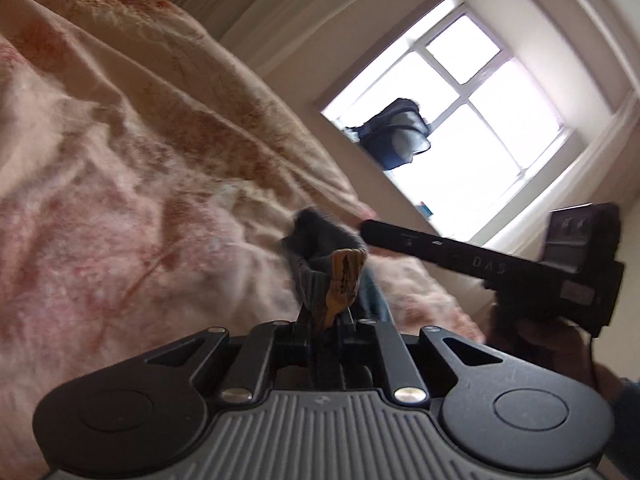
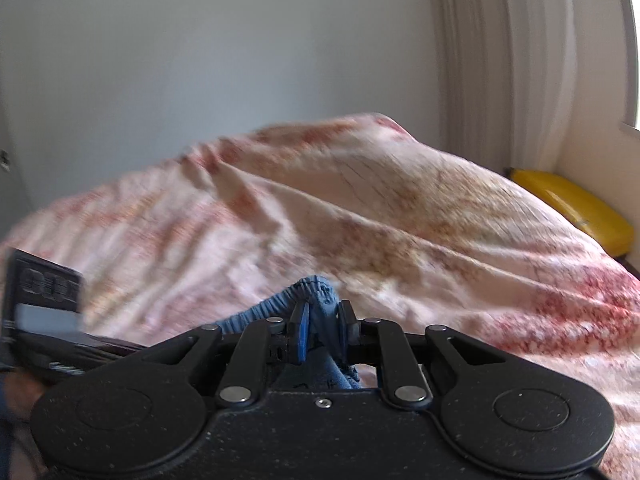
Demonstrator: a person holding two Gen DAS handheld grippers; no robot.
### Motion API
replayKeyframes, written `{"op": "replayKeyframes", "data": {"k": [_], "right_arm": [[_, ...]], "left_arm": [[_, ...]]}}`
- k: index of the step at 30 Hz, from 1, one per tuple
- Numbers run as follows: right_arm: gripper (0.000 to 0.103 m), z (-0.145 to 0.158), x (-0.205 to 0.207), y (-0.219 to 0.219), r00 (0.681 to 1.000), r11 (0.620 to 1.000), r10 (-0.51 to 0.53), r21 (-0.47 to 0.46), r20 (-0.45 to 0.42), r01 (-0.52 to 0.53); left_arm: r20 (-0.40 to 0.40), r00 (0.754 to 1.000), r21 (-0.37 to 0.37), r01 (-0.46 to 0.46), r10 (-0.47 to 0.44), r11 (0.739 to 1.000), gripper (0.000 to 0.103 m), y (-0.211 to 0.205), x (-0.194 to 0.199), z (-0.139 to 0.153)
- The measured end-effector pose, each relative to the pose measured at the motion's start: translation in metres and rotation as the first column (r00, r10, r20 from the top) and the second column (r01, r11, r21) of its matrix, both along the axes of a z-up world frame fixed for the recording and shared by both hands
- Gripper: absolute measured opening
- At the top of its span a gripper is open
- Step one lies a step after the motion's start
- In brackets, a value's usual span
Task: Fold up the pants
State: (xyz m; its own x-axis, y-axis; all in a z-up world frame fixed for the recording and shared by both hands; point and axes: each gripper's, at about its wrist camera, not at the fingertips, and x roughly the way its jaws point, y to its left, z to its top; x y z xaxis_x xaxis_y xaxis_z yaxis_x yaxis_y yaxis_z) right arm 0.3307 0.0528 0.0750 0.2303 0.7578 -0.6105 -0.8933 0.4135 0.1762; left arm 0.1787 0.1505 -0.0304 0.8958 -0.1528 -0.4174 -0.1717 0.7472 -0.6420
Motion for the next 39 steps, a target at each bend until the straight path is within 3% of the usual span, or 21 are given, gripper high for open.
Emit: {"op": "replayKeyframes", "data": {"k": [1,2,4,7,10,13,16,18,21,23,27,31,35,39], "right_arm": [[0.023,-0.002,-0.001,0.0,0.998,0.998,-0.051,-0.019,0.02,0.052],[0.036,-0.003,-0.003,-0.002,0.993,0.993,-0.106,-0.04,0.054,0.108],[0.052,-0.005,-0.015,-0.011,0.977,0.983,-0.155,-0.07,0.147,0.167],[0.052,-0.013,-0.044,-0.024,0.962,0.975,-0.133,-0.146,0.237,0.17],[0.058,-0.031,-0.07,-0.034,0.957,0.965,-0.056,-0.229,0.283,0.124],[0.058,-0.053,-0.067,-0.038,0.937,0.923,-0.097,-0.323,0.335,0.211],[0.067,-0.059,-0.039,-0.059,0.926,0.899,-0.243,-0.292,0.288,0.326],[0.065,-0.051,-0.033,-0.066,0.906,0.886,-0.312,-0.258,0.285,0.386],[0.062,-0.034,-0.038,-0.063,0.913,0.921,-0.284,-0.181,0.291,0.345],[0.07,-0.027,-0.044,-0.051,0.927,0.946,-0.232,-0.155,0.296,0.286],[0.072,-0.032,-0.037,-0.016,0.949,0.963,-0.162,-0.165,0.272,0.211],[0.072,-0.056,-0.022,0.013,0.919,0.899,-0.182,-0.319,0.35,0.299],[0.072,-0.043,-0.011,-0.009,0.876,0.865,-0.34,-0.253,0.342,0.434],[0.084,-0.019,-0.049,-0.038,0.876,0.877,-0.307,-0.247,0.371,0.412]], "left_arm": [[-0.037,0.999,0.006,-0.018,0.018,1.0,0.01,0.0,0.003,-0.002],[-0.057,0.998,-0.003,-0.029,0.029,1.0,0.01,0.002,0.001,-0.005],[-0.074,0.996,-0.032,-0.053,0.05,0.998,0.01,0.004,0.0,-0.01],[-0.082,0.994,-0.019,-0.069,0.067,0.997,0.01,0.002,-0.003,-0.008],[-0.085,0.993,-0.002,-0.078,0.077,0.997,0.01,-0.001,-0.003,-0.005],[-0.101,0.992,0.003,-0.082,0.082,0.997,0.01,-0.002,-0.004,-0.003],[-0.109,0.99,0.004,-0.085,0.085,0.996,0.01,-0.002,-0.005,-0.002],[-0.111,0.99,0.012,-0.086,0.087,0.996,0.01,-0.003,-0.005,-0.002],[-0.115,0.99,0.02,-0.085,0.087,0.996,0.01,-0.003,-0.005,-0.003],[-0.119,0.989,0.016,-0.084,0.086,0.996,0.01,-0.003,-0.004,-0.005],[-0.12,0.989,0.012,-0.083,0.084,0.997,0.01,-0.002,-0.004,-0.006],[-0.119,0.989,0.013,-0.081,0.082,0.997,0.01,-0.002,-0.005,-0.007],[-0.122,0.989,-0.002,-0.081,0.08,0.997,0.01,0.0,-0.005,-0.007],[-0.123,0.989,-0.01,-0.081,0.079,0.997,0.01,0.002,-0.006,-0.008]]}}
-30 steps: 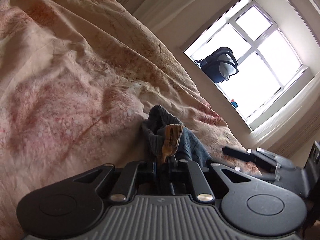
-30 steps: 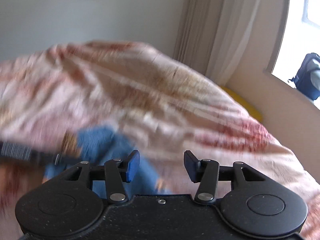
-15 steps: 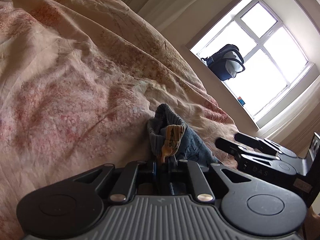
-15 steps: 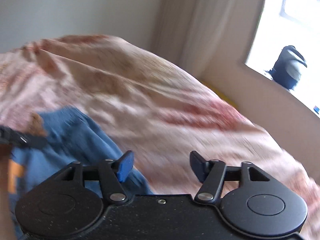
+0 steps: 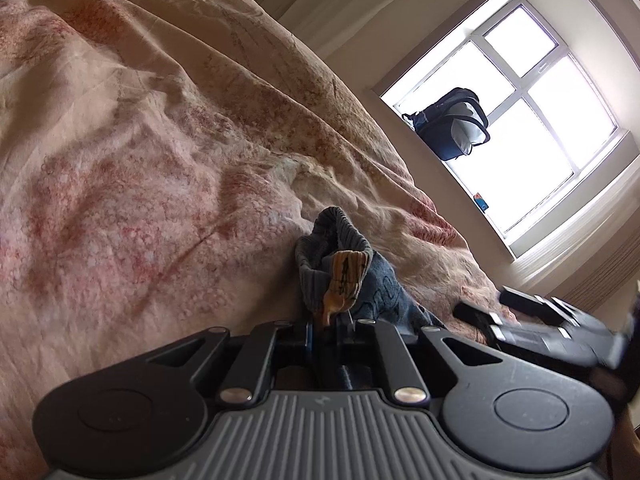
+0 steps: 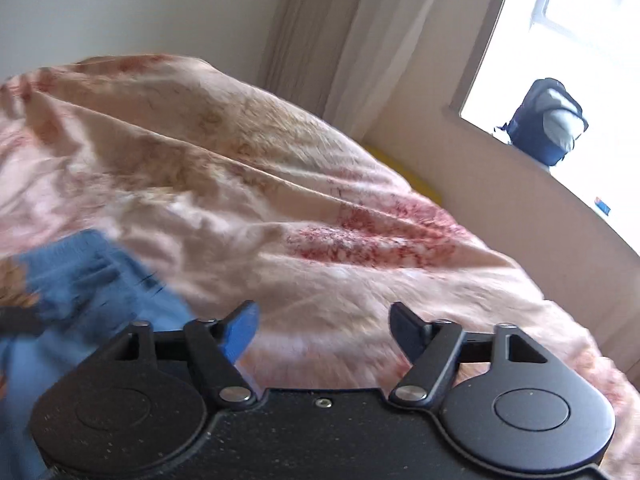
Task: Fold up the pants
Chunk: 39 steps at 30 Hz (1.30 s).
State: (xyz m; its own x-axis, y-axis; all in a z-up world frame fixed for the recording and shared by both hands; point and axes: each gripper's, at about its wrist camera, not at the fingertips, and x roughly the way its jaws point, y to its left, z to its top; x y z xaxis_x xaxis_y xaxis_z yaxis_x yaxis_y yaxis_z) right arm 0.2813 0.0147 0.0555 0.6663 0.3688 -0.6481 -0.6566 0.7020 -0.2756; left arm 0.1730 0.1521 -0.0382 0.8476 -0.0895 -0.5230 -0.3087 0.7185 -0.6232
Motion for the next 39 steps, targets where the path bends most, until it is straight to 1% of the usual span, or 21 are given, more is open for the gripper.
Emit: {"op": "replayKeyframes", "data": {"k": [2,4,5,7,8,9,11,12,13,14,18,20,23,25,27,29,31,33,35,38,39], "right_arm": [[0.087,0.007,-0.028,-0.017,0.999,0.999,0.04,-0.03,0.012,-0.039],[0.091,0.004,-0.047,-0.028,0.998,0.996,0.057,-0.075,0.018,-0.056],[0.092,-0.002,-0.056,-0.031,0.998,0.992,0.06,-0.109,0.021,-0.058],[0.092,-0.022,-0.06,-0.034,0.998,0.978,0.064,-0.202,0.021,-0.058],[0.092,-0.028,-0.058,-0.037,0.998,0.98,0.064,-0.192,0.023,-0.059],[0.092,-0.028,-0.057,-0.04,0.999,0.987,0.045,-0.156,0.013,-0.042],[0.092,-0.016,-0.059,-0.045,1.0,0.997,0.015,-0.08,0.004,-0.014],[0.093,-0.01,-0.065,-0.048,0.999,0.998,0.026,-0.049,0.027,-0.025],[0.099,-0.005,-0.072,-0.051,0.998,0.999,0.036,-0.037,0.055,-0.034],[0.102,-0.002,-0.081,-0.054,0.996,0.999,0.036,-0.034,0.083,-0.034],[0.102,0.001,-0.11,-0.078,0.993,0.999,0.039,-0.019,0.116,-0.037],[0.102,0.002,-0.122,-0.094,0.989,1.0,0.002,0.0,0.148,-0.002],[0.102,0.005,-0.133,-0.125,0.988,0.996,-0.072,0.055,0.137,0.065],[0.102,0.007,-0.139,-0.149,0.985,0.989,-0.119,0.102,0.126,0.107],[0.102,0.009,-0.144,-0.172,0.978,0.979,-0.171,0.135,0.117,0.155],[0.102,0.013,-0.147,-0.192,0.966,0.965,-0.224,0.17,0.127,0.201],[0.102,0.018,-0.148,-0.212,0.955,0.95,-0.265,0.206,0.131,0.235],[0.102,0.023,-0.147,-0.232,0.942,0.934,-0.306,0.238,0.137,0.268],[0.102,0.028,-0.145,-0.254,0.928,0.915,-0.345,0.268,0.139,0.3],[0.102,0.033,-0.14,-0.286,0.919,0.893,-0.38,0.302,0.105,0.335],[0.102,0.032,-0.139,-0.295,0.919,0.89,-0.383,0.302,0.096,0.34]], "left_arm": [[0.0,1.0,0.007,-0.001,0.001,1.0,0.01,-0.001,-0.001,0.0],[-0.001,1.0,0.018,-0.002,0.002,1.0,0.01,-0.003,-0.001,0.001],[-0.002,1.0,0.026,-0.003,0.003,1.0,0.01,-0.004,-0.001,0.002],[-0.002,1.0,0.041,-0.003,0.003,0.999,0.01,-0.006,-0.002,0.004],[-0.001,1.0,0.053,-0.002,0.002,0.999,0.01,-0.008,-0.002,0.006],[0.002,1.0,0.066,-0.002,0.002,0.998,0.01,-0.009,-0.003,0.008],[0.01,1.0,0.092,0.001,-0.002,0.996,0.01,-0.013,-0.004,0.014],[0.016,1.0,0.105,0.003,-0.004,0.994,0.01,-0.015,-0.005,0.016],[0.023,1.0,0.12,0.005,-0.008,0.993,0.01,-0.017,-0.006,0.019],[0.03,0.999,0.139,0.008,-0.012,0.99,0.01,-0.02,-0.006,0.023],[0.076,0.996,0.223,0.023,-0.041,0.975,0.01,-0.034,-0.014,0.042],[0.1,0.993,0.279,0.03,-0.06,0.96,0.01,-0.045,-0.018,0.054],[0.118,0.988,0.377,0.043,-0.095,0.925,0.01,-0.067,-0.023,0.072],[0.133,0.982,0.44,0.062,-0.134,0.896,0.01,-0.086,-0.027,0.085],[0.142,0.973,0.516,0.084,-0.182,0.852,0.01,-0.11,-0.031,0.099],[0.148,0.959,0.591,0.111,-0.243,0.799,0.011,-0.137,-0.036,0.112],[0.146,0.944,0.644,0.138,-0.297,0.753,0.011,-0.168,-0.039,0.122],[0.132,0.927,0.677,0.175,-0.351,0.715,0.011,-0.197,-0.04,0.128],[0.097,0.906,0.697,0.235,-0.413,0.678,0.011,-0.229,-0.038,0.128],[0.043,0.858,0.689,0.346,-0.513,0.637,0.011,-0.271,-0.035,0.122],[0.029,0.841,0.694,0.373,-0.541,0.616,0.011,-0.285,-0.034,0.118]]}}
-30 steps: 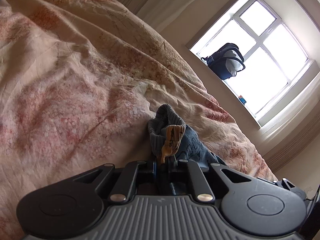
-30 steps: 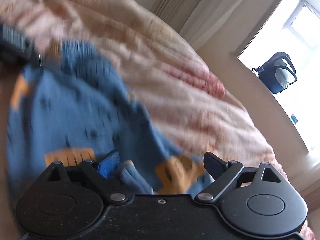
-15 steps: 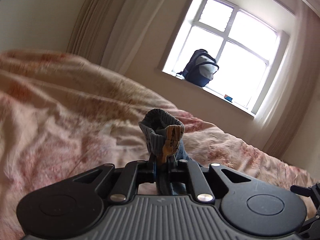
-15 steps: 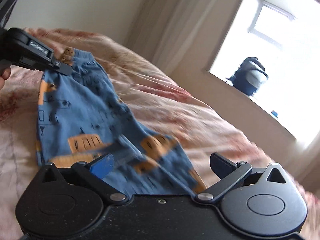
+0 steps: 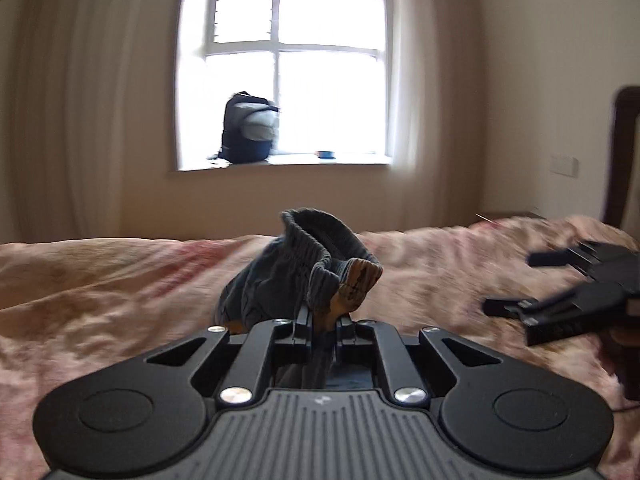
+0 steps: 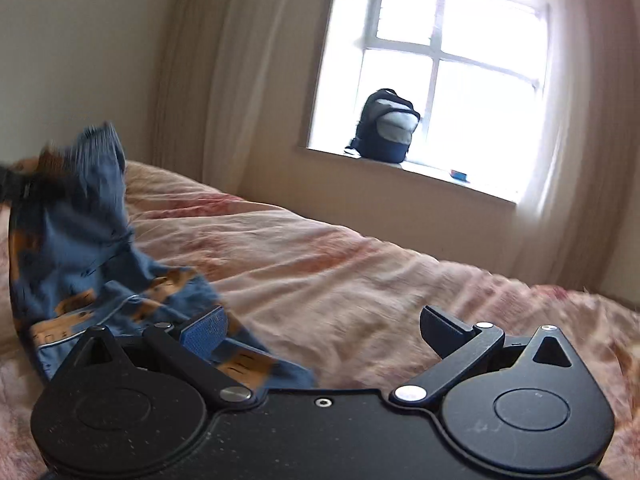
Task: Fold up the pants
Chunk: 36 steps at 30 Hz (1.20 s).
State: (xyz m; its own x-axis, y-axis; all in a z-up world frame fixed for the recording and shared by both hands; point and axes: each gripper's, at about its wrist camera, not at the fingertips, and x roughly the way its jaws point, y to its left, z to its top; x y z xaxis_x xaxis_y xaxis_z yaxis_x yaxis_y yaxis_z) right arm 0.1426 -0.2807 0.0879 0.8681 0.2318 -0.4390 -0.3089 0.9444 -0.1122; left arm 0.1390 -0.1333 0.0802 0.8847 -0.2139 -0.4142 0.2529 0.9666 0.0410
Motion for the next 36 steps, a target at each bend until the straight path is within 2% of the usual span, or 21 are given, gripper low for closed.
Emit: {"op": "replayKeyframes", "data": {"k": [4,10,13,15,16,18,22,24,26,27,29,31,32,36], "right_arm": [[0.102,-0.007,0.003,-0.026,0.999,1.0,0.0,0.024,-0.046,0.002],[0.102,-0.029,0.005,-0.031,0.987,0.988,0.089,0.141,-0.132,-0.07],[0.102,-0.039,0.01,-0.025,0.974,0.976,0.148,0.186,-0.174,-0.115],[0.102,-0.043,0.013,-0.018,0.961,0.966,0.197,0.209,-0.195,-0.155],[0.102,-0.043,0.013,-0.016,0.953,0.958,0.227,0.222,-0.201,-0.182],[0.102,-0.042,0.014,-0.01,0.94,0.943,0.275,0.249,-0.202,-0.222],[0.101,-0.04,0.025,-0.007,0.915,0.891,0.33,0.398,-0.233,-0.22],[0.09,-0.042,0.033,-0.005,0.902,0.876,0.335,0.443,-0.272,-0.191],[0.065,-0.047,0.039,0.003,0.89,0.882,0.335,0.436,-0.309,-0.18],[0.06,-0.051,0.041,0.007,0.884,0.888,0.334,0.423,-0.328,-0.179],[0.037,-0.057,0.043,0.013,0.873,0.896,0.332,0.41,-0.357,-0.173],[0.029,-0.057,0.038,0.014,0.879,0.895,0.327,0.413,-0.348,-0.17],[0.02,-0.055,0.036,0.013,0.883,0.894,0.328,0.413,-0.335,-0.175],[0.019,-0.043,0.027,0.004,0.899,0.889,0.317,0.426,-0.302,-0.17]], "left_arm": [[-0.056,0.995,0.085,0.083,-0.078,0.993,0.011,-0.047,0.001,-0.026],[-0.157,0.979,0.214,0.164,-0.132,0.963,0.012,-0.069,-0.01,-0.077],[-0.157,0.979,0.27,0.168,-0.129,0.948,0.014,-0.066,-0.019,-0.088],[-0.131,0.982,0.308,0.171,-0.137,0.936,0.022,-0.071,-0.025,-0.087],[-0.124,0.982,0.313,0.174,-0.141,0.934,0.03,-0.072,-0.028,-0.087],[-0.13,0.98,0.286,0.185,-0.153,0.94,0.038,-0.071,-0.026,-0.083],[-0.14,0.978,0.259,0.186,-0.154,0.948,0.04,-0.071,-0.025,-0.084],[-0.142,0.979,0.242,0.18,-0.148,0.953,0.037,-0.069,-0.023,-0.085],[-0.159,0.977,0.213,0.175,-0.142,0.961,0.032,-0.066,-0.019,-0.085],[-0.162,0.977,0.204,0.17,-0.138,0.964,0.03,-0.065,-0.019,-0.084],[-0.157,0.979,0.2,0.163,-0.133,0.966,0.025,-0.064,-0.018,-0.083],[-0.143,0.981,0.195,0.157,-0.13,0.968,0.016,-0.062,-0.02,-0.08],[-0.134,0.982,0.191,0.16,-0.136,0.968,0.016,-0.062,-0.022,-0.078],[-0.089,0.981,0.193,0.189,-0.175,0.963,0.016,-0.067,-0.032,-0.068]]}}
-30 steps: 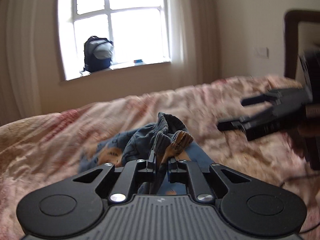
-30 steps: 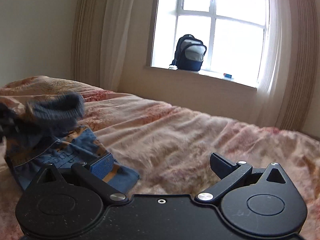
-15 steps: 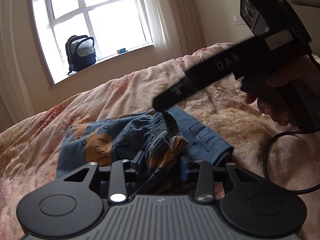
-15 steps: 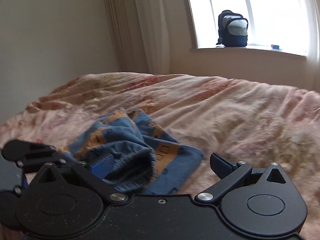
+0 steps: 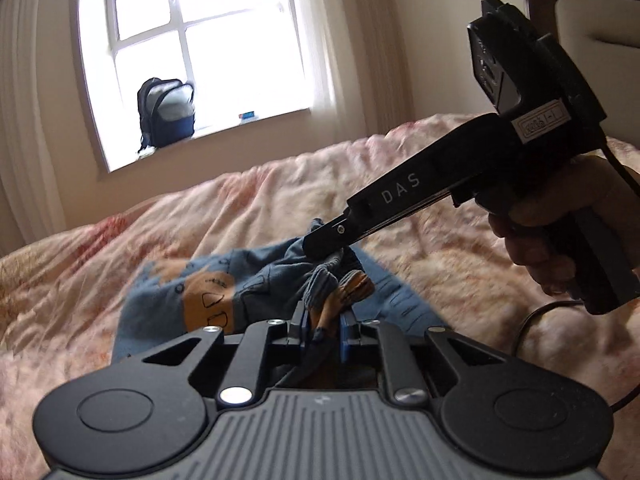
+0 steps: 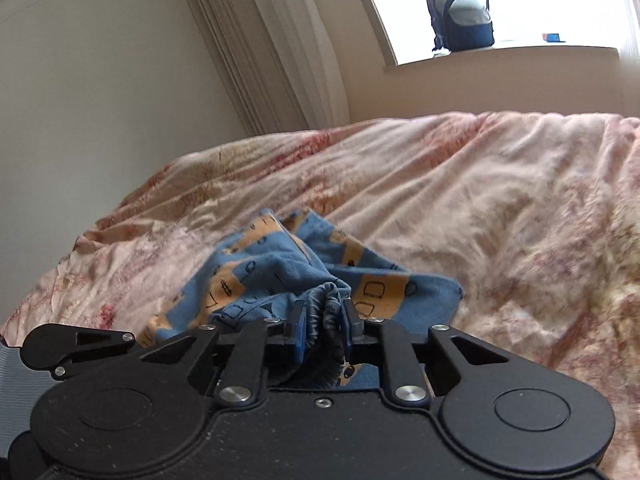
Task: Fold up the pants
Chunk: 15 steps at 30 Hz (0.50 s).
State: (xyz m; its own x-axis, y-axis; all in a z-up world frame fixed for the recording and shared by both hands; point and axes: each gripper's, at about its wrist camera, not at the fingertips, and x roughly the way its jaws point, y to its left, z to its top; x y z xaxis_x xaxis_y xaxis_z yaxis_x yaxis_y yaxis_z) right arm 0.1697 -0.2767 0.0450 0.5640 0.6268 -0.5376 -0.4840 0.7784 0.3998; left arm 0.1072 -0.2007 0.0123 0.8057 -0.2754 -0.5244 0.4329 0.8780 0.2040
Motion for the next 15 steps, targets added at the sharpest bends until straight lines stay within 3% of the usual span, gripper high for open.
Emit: {"op": "replayKeyframes", "data": {"k": [5,12,13,15], "right_arm": [[0.019,0.009,-0.007,-0.008,0.999,0.999,-0.015,-0.039,0.036,0.016],[0.018,-0.017,-0.007,-0.017,0.998,0.995,-0.064,-0.075,-0.024,0.062],[0.02,-0.017,-0.008,-0.019,0.997,0.995,-0.069,-0.073,-0.027,0.067],[0.034,-0.015,-0.012,-0.019,0.995,0.99,-0.097,-0.106,-0.016,0.095]], "left_arm": [[-0.013,0.999,0.022,0.041,-0.041,0.999,0.016,-0.016,0.001,-0.011],[-0.087,0.996,-0.122,0.027,-0.038,0.992,0.018,-0.004,0.007,-0.026],[-0.084,0.996,-0.132,0.033,-0.044,0.991,0.022,-0.002,0.006,-0.025],[-0.087,0.995,-0.138,0.039,-0.051,0.99,0.03,0.001,0.003,-0.02]]}}
